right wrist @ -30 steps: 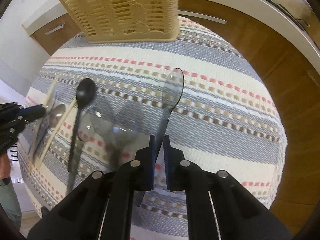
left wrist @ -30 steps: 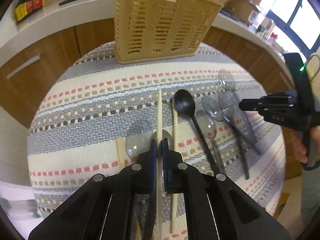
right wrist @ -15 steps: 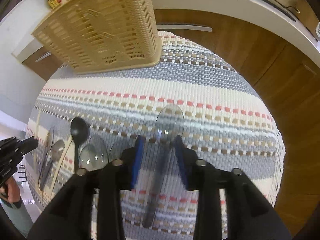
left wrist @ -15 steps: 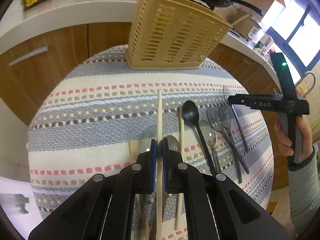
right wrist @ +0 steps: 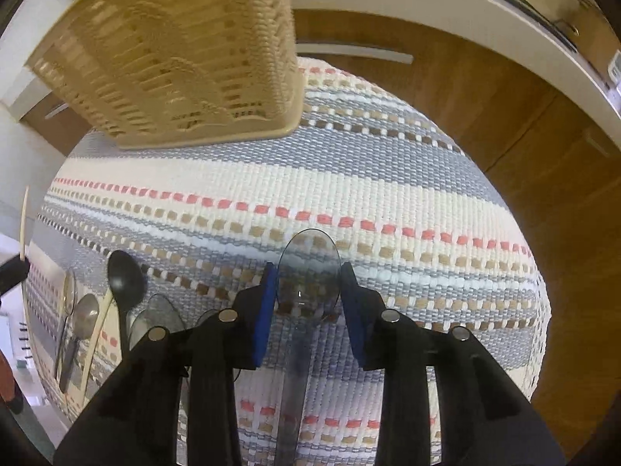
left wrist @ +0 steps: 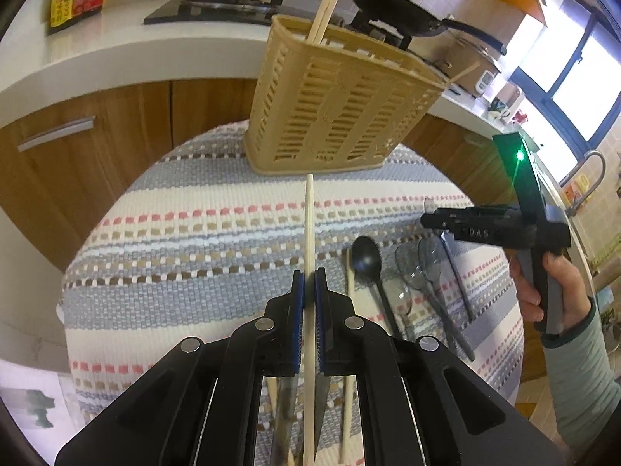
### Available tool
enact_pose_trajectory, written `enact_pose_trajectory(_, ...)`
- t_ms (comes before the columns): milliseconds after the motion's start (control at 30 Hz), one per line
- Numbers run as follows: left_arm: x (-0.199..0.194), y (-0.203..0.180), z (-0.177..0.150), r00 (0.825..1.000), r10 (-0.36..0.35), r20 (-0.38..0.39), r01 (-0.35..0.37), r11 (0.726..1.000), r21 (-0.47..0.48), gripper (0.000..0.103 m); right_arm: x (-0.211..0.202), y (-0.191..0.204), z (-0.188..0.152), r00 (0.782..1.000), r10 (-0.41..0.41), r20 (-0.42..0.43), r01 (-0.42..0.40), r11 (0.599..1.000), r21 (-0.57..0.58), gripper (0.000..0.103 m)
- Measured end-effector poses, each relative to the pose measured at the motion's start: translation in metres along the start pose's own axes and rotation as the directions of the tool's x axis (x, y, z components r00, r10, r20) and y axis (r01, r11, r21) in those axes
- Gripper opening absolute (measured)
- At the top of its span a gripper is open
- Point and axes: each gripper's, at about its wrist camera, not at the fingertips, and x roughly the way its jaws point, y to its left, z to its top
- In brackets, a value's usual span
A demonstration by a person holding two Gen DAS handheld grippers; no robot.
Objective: Organize utensils
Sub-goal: 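Grasp a clear plastic spoon with the right tool while the left tool lifts the chopstick, then carry both items over the caddy and release them inside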
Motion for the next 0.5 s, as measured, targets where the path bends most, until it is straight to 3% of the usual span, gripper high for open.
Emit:
enact_pose_trajectory(233, -0.028, -0.016, 0.021, 0.993, -0.035, 0.112, 0.032, 0.999, 0.029, 0.004, -0.065, 0.008, -0.004, 0.978, 0.102, 0.182, -0.086, 0.992, -0.097, 0.030)
enact_pose_trajectory(333, -0.042, -0.023, 0.029, 0.984, -0.061, 0.167, 0.056, 0.998, 0.035, 0.004, -0.096, 0.019, -0.002, 0.940, 0.170, 0.297, -0.126, 0.979, -0.162, 0.030)
enact_pose_trajectory(500, -0.058, -0.036, 0.046, 0.963, -0.069, 0.262, 0.055, 0.997, 0.060, 0.004, -0.131, 0.022, 0.011, 0.872, 0.254, 0.419, -0.183, 0.962, -0.202, 0.030)
